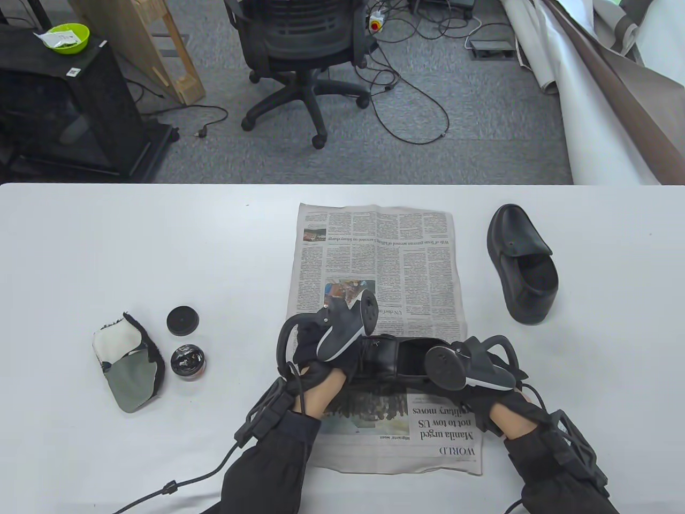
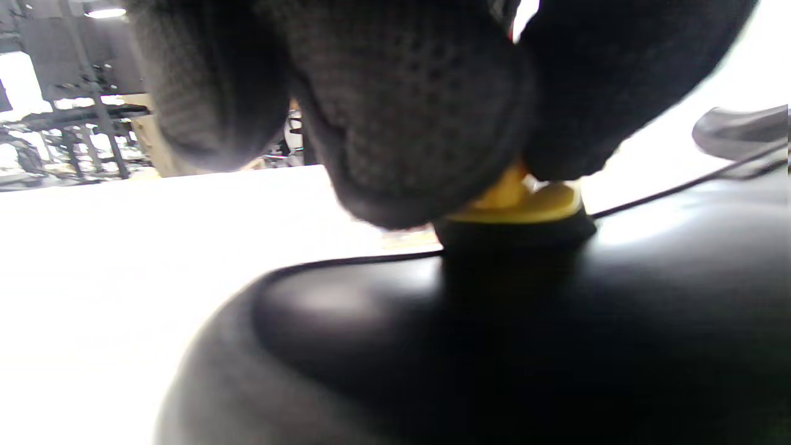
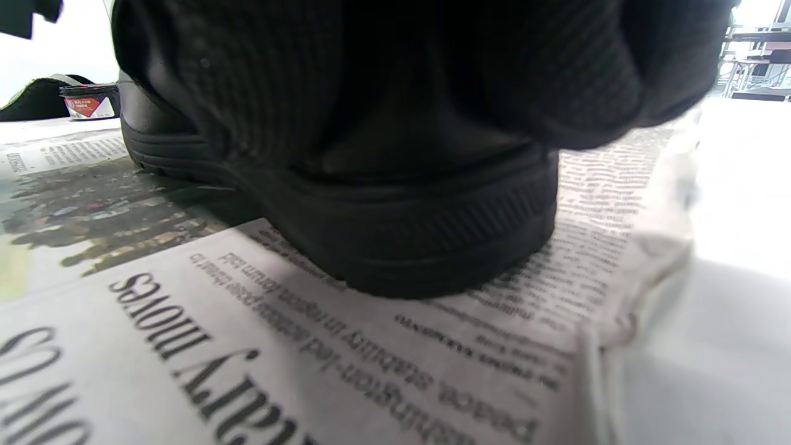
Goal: Dip and apply built-in sponge shoe polish on shoes
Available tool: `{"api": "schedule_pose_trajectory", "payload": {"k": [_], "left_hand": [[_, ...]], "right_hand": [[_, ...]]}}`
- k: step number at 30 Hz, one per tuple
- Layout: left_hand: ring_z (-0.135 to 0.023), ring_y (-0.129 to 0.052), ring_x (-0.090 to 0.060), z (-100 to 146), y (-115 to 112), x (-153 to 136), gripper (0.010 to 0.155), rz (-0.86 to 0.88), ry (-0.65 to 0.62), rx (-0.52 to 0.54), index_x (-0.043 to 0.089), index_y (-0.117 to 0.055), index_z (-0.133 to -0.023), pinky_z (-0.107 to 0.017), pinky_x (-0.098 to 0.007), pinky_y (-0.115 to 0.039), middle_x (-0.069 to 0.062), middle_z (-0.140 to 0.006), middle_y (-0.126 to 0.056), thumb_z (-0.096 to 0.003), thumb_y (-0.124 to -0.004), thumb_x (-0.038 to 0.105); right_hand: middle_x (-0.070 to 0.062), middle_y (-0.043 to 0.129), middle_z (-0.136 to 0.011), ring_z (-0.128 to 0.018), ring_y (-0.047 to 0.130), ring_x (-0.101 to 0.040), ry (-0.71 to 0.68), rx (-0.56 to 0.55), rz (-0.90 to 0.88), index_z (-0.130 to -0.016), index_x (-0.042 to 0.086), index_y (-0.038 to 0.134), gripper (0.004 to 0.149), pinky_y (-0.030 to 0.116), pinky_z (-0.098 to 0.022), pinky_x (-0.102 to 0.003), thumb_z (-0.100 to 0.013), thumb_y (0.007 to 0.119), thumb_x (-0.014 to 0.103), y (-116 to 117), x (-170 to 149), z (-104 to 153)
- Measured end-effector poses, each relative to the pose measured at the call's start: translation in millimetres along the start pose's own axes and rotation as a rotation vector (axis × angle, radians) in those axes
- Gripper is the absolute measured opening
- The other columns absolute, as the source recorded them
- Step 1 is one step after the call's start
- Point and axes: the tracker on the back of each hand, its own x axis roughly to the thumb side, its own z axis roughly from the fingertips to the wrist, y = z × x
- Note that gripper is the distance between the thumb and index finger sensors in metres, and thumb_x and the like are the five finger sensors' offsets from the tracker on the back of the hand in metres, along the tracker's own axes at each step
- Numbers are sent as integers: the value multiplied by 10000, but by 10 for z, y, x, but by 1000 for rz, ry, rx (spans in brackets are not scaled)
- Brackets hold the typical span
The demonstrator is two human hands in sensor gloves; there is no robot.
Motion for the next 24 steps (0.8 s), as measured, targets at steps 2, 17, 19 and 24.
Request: {"api": "schedule_pose_trajectory", "payload": {"k": [2, 17, 19, 24], "left_hand": [[-246, -1075, -7, 10, -15, -141, 496, -14, 36, -19, 208, -891, -776, -446, -371, -931, -20, -562, -1079, -383, -967, 501], [-248, -1099, -4, 596, 27, -55, 498, 130, -173, -95, 195, -895, -777, -425, -366, -944, -19, -571, -1093, -391, -963, 501], [-258, -1108, -4, 647, 64, 51, 497, 177, -209, -69, 198, -894, -778, -425, -363, -946, -16, -574, -1094, -391, -961, 503], [-250, -1112, -3, 663, 142, 308, 491, 223, -204, 45, 195, -899, -770, -417, -360, -951, -15, -563, -1098, -394, -956, 506]], "right_hand": [[58, 906, -606, -366, 951, -200, 6, -2, 7, -638, 325, 916, 381, 815, -538, -476, -310, 860, 512, -1, 9, 4], [58, 905, -607, -370, 949, -200, 10, 2, 3, -637, 324, 917, 382, 813, -542, -476, -309, 862, 511, -4, 5, 0], [59, 904, -608, -372, 949, -200, 8, 2, 2, -637, 327, 917, 381, 812, -543, -477, -308, 863, 510, -4, 5, 0], [59, 905, -611, -375, 947, -202, -2, 3, -11, -636, 331, 922, 380, 808, -546, -479, -305, 868, 510, 0, -6, -2]]}}
